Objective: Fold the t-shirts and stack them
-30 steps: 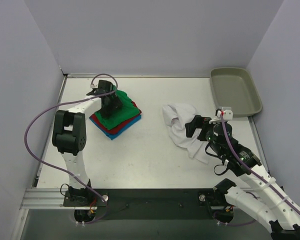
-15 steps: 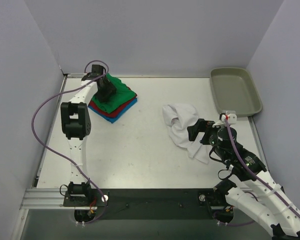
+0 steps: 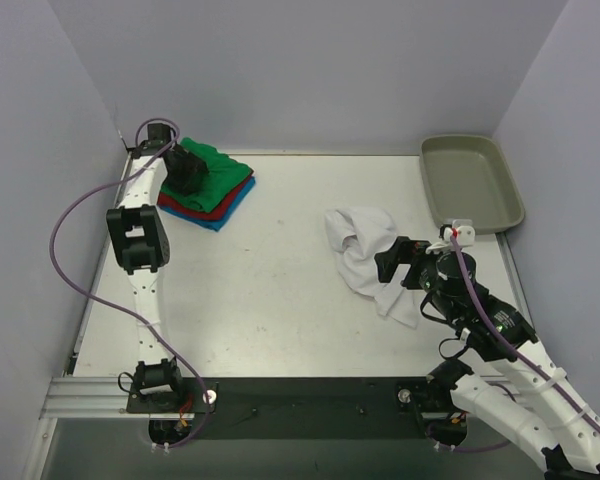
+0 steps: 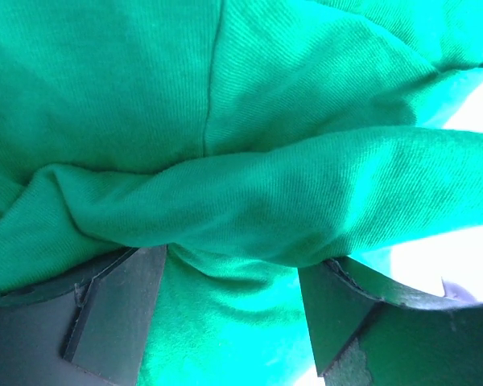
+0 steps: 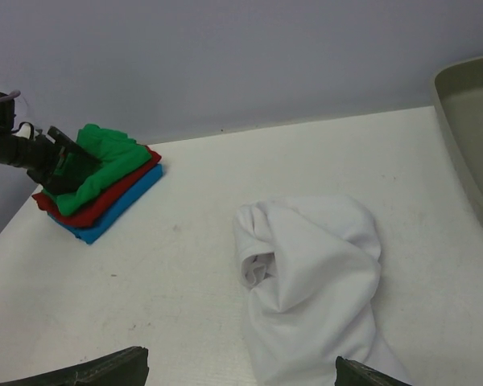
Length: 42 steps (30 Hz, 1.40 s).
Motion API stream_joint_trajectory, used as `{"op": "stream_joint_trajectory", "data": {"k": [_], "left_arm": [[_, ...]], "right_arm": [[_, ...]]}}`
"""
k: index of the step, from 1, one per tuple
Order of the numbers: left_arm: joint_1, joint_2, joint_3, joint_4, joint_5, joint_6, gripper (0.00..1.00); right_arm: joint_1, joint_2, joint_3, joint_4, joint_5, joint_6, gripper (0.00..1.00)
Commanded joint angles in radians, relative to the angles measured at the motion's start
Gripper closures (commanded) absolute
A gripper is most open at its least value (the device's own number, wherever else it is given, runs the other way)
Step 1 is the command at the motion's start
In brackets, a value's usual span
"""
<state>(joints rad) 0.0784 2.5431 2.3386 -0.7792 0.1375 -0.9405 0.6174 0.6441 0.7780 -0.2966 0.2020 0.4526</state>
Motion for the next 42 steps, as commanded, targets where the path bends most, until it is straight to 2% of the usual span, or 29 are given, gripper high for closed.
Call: {"op": "stream_joint_trajectory", "data": {"k": [1, 9, 22, 24, 30, 36, 38, 42], "left_arm": [[0.086, 0.143, 0.017, -0.094, -0.092, 0.025, 0.24], [0.161, 0.22, 0.2, -0.111, -0.041, 0.062, 0.24], [0.23, 0.129, 0.171, -0.031, 0.023, 0.092, 0.21], [0.228, 0.089, 0.15, 0.029, 0.068, 0.104, 0.2], [0.213, -0.05, 0.116, 0.138, 0.123, 0.108, 0.07], [0.201, -0.208, 0.088, 0.265, 0.186, 0.106, 0.05], [0.19, -0.295, 0.041, 0.31, 0.221, 0.111, 0.05], [0.127, -0.487, -0.212, 0.412, 0.225, 0.123, 0.04]], "right_arm": [[0.013, 0.019, 0.035, -0.001, -0.004, 0.003, 0.0], [0.033, 0.049, 0.018, 0.019, -0.007, 0.012, 0.0], [0.088, 0.106, -0.016, 0.063, 0.017, 0.024, 0.0], [0.103, 0.108, -0.023, 0.063, 0.03, 0.023, 0.0], [0.146, 0.097, -0.057, 0.07, 0.06, 0.024, 0.0], [0.215, 0.098, -0.072, 0.06, 0.112, 0.028, 0.0], [0.246, 0.094, -0.075, 0.059, 0.146, 0.023, 0.0], [0.249, 0.124, -0.066, 0.063, 0.241, -0.003, 0.0]]}}
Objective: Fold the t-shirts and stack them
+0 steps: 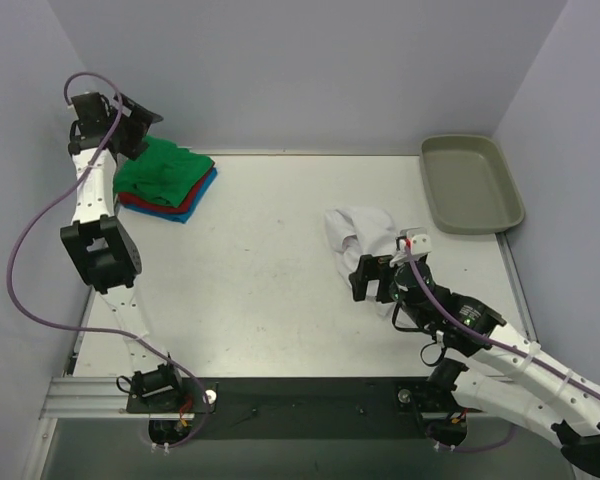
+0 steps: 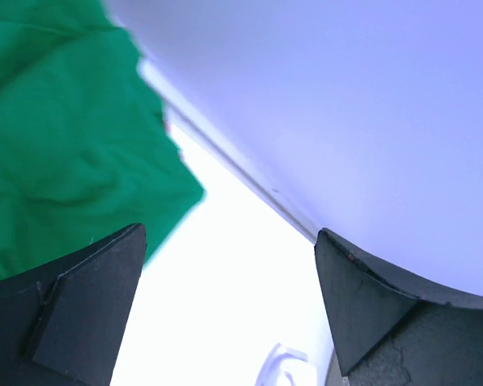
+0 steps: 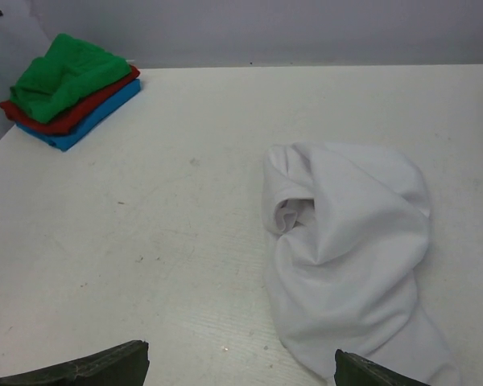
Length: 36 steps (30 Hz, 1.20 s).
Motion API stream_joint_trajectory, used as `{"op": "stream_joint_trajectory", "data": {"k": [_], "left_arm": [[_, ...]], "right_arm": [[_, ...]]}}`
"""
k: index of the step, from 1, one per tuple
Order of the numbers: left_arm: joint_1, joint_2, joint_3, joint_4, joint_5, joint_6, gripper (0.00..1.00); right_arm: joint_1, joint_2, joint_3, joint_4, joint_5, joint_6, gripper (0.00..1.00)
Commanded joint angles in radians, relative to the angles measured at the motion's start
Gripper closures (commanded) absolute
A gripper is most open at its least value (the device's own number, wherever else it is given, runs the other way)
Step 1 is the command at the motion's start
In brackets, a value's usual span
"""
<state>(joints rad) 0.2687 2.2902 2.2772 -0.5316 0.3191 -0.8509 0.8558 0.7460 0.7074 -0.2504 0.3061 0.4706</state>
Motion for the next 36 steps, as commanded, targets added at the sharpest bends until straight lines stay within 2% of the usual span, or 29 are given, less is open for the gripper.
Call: {"op": "stream_joint_trajectory", "data": {"k": [1, 3, 5, 6, 8, 10, 11, 12, 14, 18, 20, 25, 29, 34, 36], "left_arm": [[-0.109, -0.274, -0.183, 0.162, 0.02, 0.045, 0.04], [-0.175, -0.383, -0.246, 0.106, -0.026, 0.119, 0.04], [-0.319, -0.463, -0.288, 0.029, -0.135, 0.197, 0.04], [-0.365, -0.486, -0.301, -0.041, -0.171, 0.26, 0.04], [-0.483, -0.57, -0.413, -0.071, -0.232, 0.286, 0.04], [-0.541, -0.647, -0.548, -0.045, -0.268, 0.283, 0.04], [-0.586, -0.734, -0.703, -0.022, -0.278, 0.277, 0.04], [-0.609, -0.776, -0.776, 0.036, -0.282, 0.26, 0.04], [-0.661, -0.874, -0.946, 0.045, -0.304, 0.257, 0.04], [-0.721, -1.02, -1.16, 0.079, -0.325, 0.242, 0.04], [-0.749, -1.078, -1.206, 0.071, -0.37, 0.243, 0.04], [-0.784, -1.144, -1.343, 0.104, -0.318, 0.207, 0.04], [-0.818, -1.164, -1.387, 0.139, -0.281, 0.193, 0.04], [-0.841, -1.184, -1.401, 0.145, -0.284, 0.196, 0.04], [-0.842, -1.192, -1.41, 0.15, -0.276, 0.199, 0.04]], "right_arm": [[0.009, 0.05, 0.01, 0.014, 0.161, -0.03, 0.0], [0.003, 0.085, 0.033, 0.013, 0.233, -0.052, 0.0], [-0.017, 0.168, 0.061, -0.006, 0.267, -0.055, 0.0], [-0.055, 0.203, 0.099, -0.015, 0.271, -0.055, 0.0], [-0.098, 0.318, 0.139, -0.067, 0.226, -0.044, 0.0], [-0.129, 0.377, 0.162, -0.09, 0.151, -0.032, 0.0], [-0.133, 0.384, 0.158, -0.093, 0.131, -0.02, 0.0], [-0.139, 0.383, 0.147, -0.093, 0.111, 0.008, 0.02], [-0.152, 0.385, 0.106, -0.09, 0.052, 0.026, 0.04], [-0.144, 0.403, 0.054, -0.13, 0.011, 0.059, 0.1], [-0.123, 0.412, 0.024, -0.13, 0.014, 0.075, 0.11], [-0.118, 0.495, 0.004, -0.13, 0.051, 0.099, 0.17], [-0.12, 0.559, 0.012, -0.122, 0.077, 0.105, 0.19], [-0.129, 0.644, 0.027, -0.11, 0.105, 0.125, 0.27], [-0.133, 0.662, 0.038, -0.109, 0.107, 0.126, 0.33]]}}
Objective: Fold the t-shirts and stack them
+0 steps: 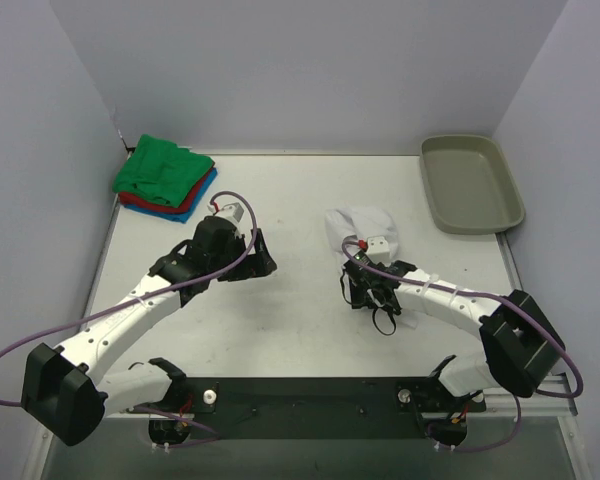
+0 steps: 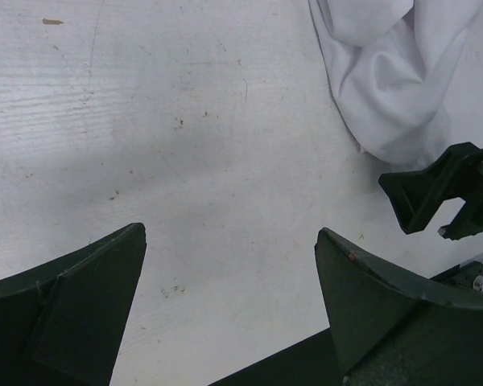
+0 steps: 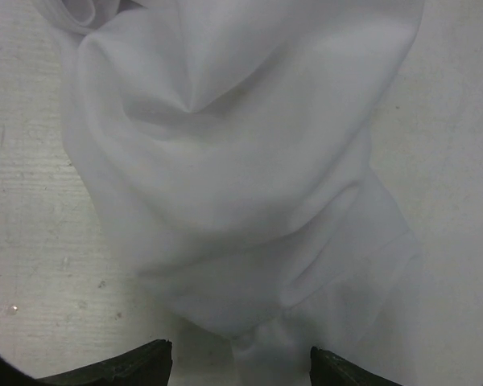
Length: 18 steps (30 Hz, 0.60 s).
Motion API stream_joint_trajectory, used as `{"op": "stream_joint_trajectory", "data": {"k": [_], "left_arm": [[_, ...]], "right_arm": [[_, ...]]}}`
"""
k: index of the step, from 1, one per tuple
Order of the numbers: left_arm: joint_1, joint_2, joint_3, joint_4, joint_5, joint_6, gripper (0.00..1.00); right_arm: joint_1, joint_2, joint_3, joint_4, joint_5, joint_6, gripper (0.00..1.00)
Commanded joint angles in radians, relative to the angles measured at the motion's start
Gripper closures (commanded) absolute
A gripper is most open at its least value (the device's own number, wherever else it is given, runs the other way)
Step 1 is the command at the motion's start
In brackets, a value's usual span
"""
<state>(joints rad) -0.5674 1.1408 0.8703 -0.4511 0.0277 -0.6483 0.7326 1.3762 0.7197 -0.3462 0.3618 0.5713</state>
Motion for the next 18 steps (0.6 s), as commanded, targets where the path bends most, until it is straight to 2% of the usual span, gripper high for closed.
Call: {"op": "stream_joint_trajectory", "data": {"k": [1, 2, 7, 8, 10, 13, 16, 18], "left_arm": [[-0.006, -0.047, -0.007, 0.071, 0.017, -0.002, 0.04], [-0.006, -0.049, -0.013, 0.071, 0.017, 0.001, 0.04], [-0.006, -0.055, -0.019, 0.072, -0.008, 0.016, 0.04], [-0.006, -0.053, -0.019, 0.072, -0.011, 0.019, 0.04], [-0.006, -0.043, -0.021, 0.077, -0.009, 0.021, 0.04], [-0.006, -0.035, -0.024, 0.084, -0.006, 0.021, 0.04], [-0.006, -0.035, -0.024, 0.089, -0.011, 0.019, 0.04], [-0.006, -0.035, -0.024, 0.095, -0.014, 0.018, 0.04]], "right_arm": [[-0.013, 0.049, 0.029, -0.013, 0.052, 0.025, 0.36], [-0.015, 0.056, 0.032, -0.013, 0.054, 0.025, 0.45], [-0.019, 0.093, 0.047, -0.016, 0.062, 0.036, 0.71], [-0.019, 0.095, 0.049, -0.017, 0.072, 0.036, 0.83], [-0.021, 0.098, 0.053, -0.03, 0.091, 0.042, 1.0], [-0.013, 0.063, 0.086, -0.069, 0.126, 0.032, 1.0], [0.023, 0.012, 0.22, -0.151, 0.161, -0.033, 1.0], [0.06, 0.011, 0.41, -0.215, 0.135, -0.108, 1.0]]}}
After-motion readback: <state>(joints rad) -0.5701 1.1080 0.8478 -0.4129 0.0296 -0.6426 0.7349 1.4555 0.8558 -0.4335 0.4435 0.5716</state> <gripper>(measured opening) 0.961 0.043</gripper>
